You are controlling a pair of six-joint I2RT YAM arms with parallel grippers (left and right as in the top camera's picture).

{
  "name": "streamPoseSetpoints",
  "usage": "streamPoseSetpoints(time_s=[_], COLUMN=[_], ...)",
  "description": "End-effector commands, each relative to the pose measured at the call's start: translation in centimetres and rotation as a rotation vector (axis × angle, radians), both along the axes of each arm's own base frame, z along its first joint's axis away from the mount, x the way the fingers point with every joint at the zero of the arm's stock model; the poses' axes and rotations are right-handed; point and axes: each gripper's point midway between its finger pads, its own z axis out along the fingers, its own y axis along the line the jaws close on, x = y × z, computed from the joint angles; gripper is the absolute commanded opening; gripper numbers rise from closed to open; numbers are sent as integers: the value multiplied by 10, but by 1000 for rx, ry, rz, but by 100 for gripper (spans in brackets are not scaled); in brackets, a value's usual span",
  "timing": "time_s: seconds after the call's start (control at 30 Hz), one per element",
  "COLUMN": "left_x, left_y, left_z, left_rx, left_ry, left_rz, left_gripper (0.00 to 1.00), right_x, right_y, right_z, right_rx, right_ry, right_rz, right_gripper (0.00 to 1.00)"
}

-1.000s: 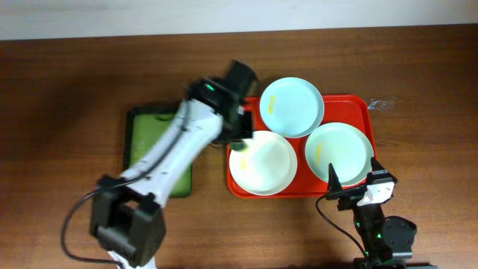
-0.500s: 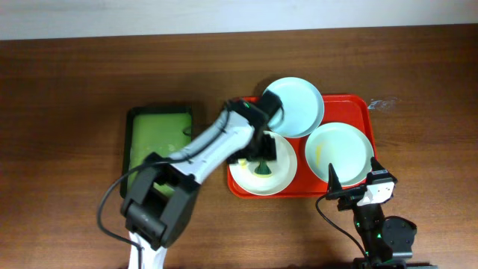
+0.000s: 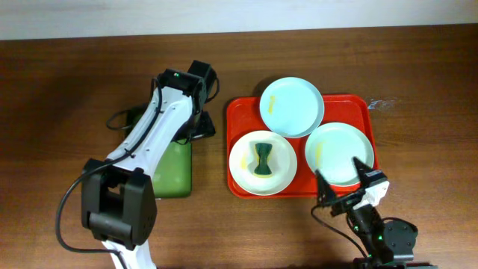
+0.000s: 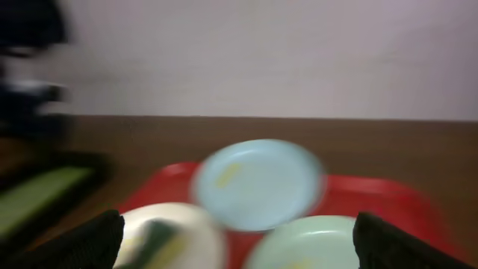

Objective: Clean dirty plates on tray and stack at the side
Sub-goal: 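Grasp the white plate's rim with the right gripper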

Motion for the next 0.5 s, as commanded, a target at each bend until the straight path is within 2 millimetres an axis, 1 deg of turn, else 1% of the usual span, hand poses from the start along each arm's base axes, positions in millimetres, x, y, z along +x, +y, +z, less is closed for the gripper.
streamPoseSetpoints(time_s=[0.0, 0.03, 0.07, 0.1, 0.13, 0.17, 0.2, 0.23, 0.27, 0.3, 0.33, 0.37, 0.43, 0.47], left_x=[-13, -15, -15, -16, -19, -25, -30, -32, -32, -32, -30, -29, -28, -30], left_y=[13, 14, 14, 11, 8, 2, -3, -6, -11, -17, -26, -31, -44, -53], left_z=[-11, -11, -11, -12, -13, -14, -14, -15, -15, -16, -17, -17, -17, -17], left_rx=[40, 41, 40, 27, 2, -32, -66, -82, -111, -145, -196, -227, -282, -313], left_ry=[48, 53, 54, 59, 77, 105, 129, 140, 149, 155, 158, 156, 160, 168], left_rz=[11, 11, 11, 12, 15, 18, 22, 15, -15, -37, -79, -114, -202, -270], left_gripper=[99, 99, 99, 99, 99, 99, 99, 99, 99, 99, 99, 99, 99, 100], right_x=[-44, -58, -72, -82, -81, -73, -64, -51, -42, -28, -16, -2, 19, 34], right_y=[55, 55, 48, 42, 40, 39, 36, 28, 22, 18, 19, 23, 46, 58], right_z=[53, 89, 126, 154, 170, 179, 179, 176, 174, 169, 166, 163, 147, 131], right_rx=[242, 279, 320, 329, 317, 243, 154, 102, 68, 33, 14, 31, 107, 157], right_ry=[-77, -212, -355, -429, -410, -318, -202, -42, 80, 244, 354, 446, 602, 683], right_rz=[416, 453, 444, 422, 385, 324, 261, 183, 138, 110, 122, 153, 316, 410], right_gripper=[98, 98, 98, 98, 98, 98, 99, 98, 98, 99, 98, 98, 99, 86])
